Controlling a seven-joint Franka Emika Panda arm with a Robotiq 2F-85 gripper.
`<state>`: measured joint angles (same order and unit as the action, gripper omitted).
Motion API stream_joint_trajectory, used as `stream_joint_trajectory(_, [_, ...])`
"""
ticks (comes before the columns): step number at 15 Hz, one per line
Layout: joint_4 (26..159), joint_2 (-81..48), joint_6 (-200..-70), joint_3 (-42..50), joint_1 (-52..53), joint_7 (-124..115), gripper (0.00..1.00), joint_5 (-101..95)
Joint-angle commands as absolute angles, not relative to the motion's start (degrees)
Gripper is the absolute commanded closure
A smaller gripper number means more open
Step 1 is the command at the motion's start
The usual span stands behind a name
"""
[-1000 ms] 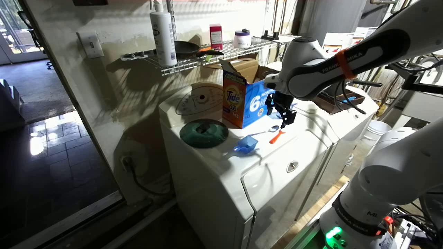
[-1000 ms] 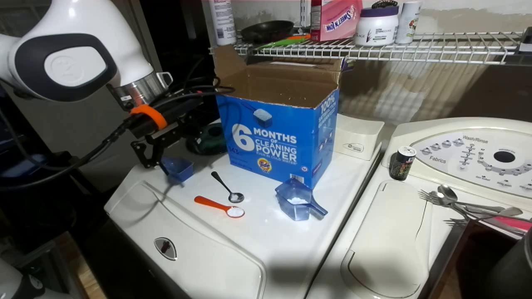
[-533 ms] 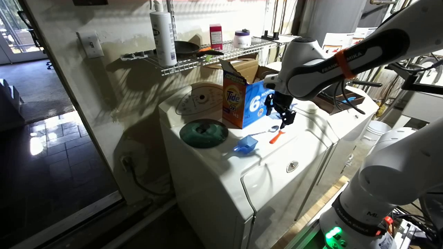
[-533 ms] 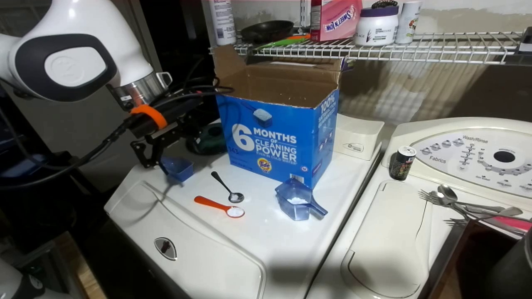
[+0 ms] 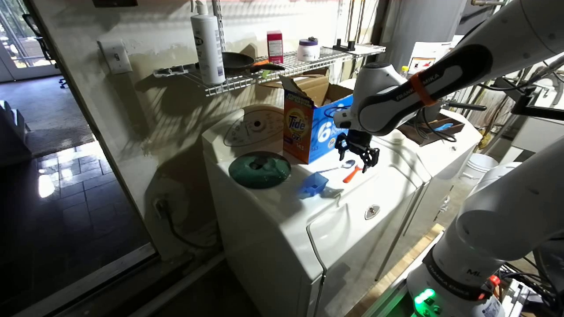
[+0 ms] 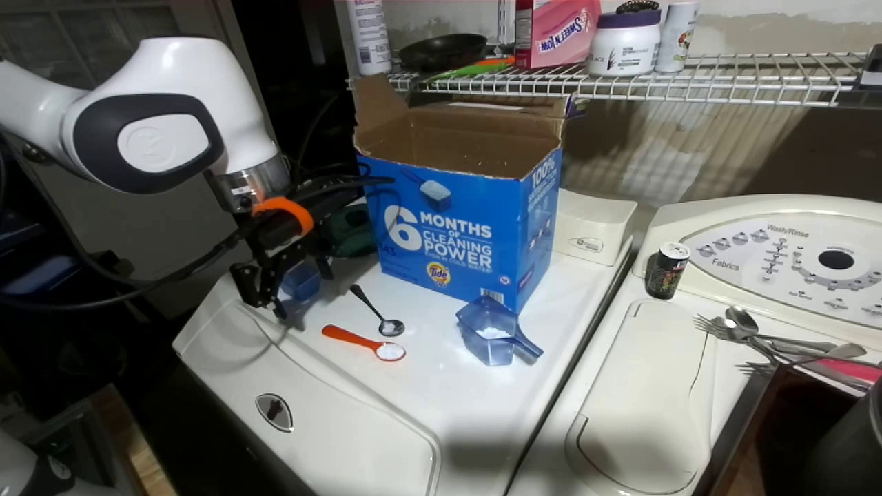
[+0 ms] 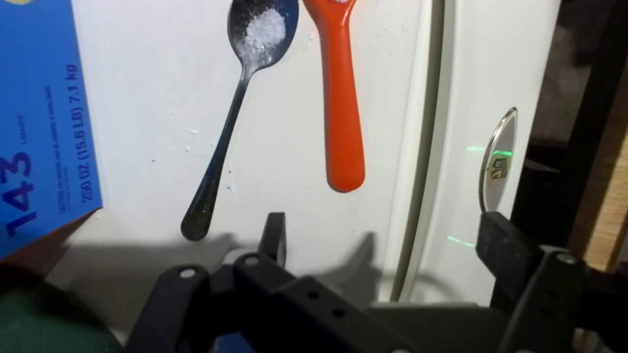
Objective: Pour the contents of the orange spoon into the blue cup on the right
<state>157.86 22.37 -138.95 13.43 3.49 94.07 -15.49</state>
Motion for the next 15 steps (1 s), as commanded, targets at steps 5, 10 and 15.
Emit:
stream_joint_trajectory(5, [156.8, 14.8, -143.9, 10.9, -2.9, 96.8, 0.00, -23.7])
stream_joint_trajectory(10, [156.8, 10.5, -150.6, 11.8, -4.8, 99.7, 0.00, -24.3])
stream_joint_trajectory(15, [156.5, 6.8, -156.5, 11.7, -5.2, 102.5, 0.00, -22.6])
